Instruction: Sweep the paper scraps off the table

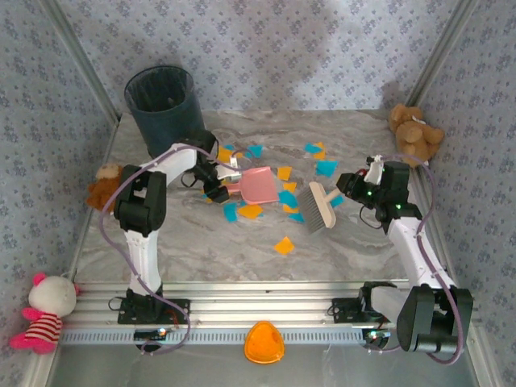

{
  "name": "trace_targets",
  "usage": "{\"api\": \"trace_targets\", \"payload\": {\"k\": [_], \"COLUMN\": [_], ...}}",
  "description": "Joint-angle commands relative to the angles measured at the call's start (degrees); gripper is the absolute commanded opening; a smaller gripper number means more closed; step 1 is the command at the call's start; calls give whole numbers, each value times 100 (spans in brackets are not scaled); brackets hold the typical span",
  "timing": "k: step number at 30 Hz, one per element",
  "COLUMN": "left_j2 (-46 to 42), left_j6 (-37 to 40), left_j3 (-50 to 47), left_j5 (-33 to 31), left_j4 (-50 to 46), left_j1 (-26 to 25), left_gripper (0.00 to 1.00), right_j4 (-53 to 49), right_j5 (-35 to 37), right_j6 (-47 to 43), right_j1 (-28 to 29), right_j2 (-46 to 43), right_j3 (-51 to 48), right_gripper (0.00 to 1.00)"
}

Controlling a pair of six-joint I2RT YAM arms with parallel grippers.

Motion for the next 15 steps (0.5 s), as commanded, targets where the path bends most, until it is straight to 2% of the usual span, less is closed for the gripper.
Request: {"api": "trace_targets", "payload": {"k": [1, 15], "left_j2": [169, 521], "left_j6": [-76, -179], "left_j3": [166, 492], "left_j5": [63, 182], "left_j4": [9, -250], "left_j1": [-97, -204], "left_gripper": [67, 59], "right_j4": [-53, -84], "right_j5": [-24, -11], "right_j6": [-45, -64], "right_j1": [-52, -70], "right_j2": [-116, -142], "right_j3": [99, 79], "right_gripper": [0, 0]}}
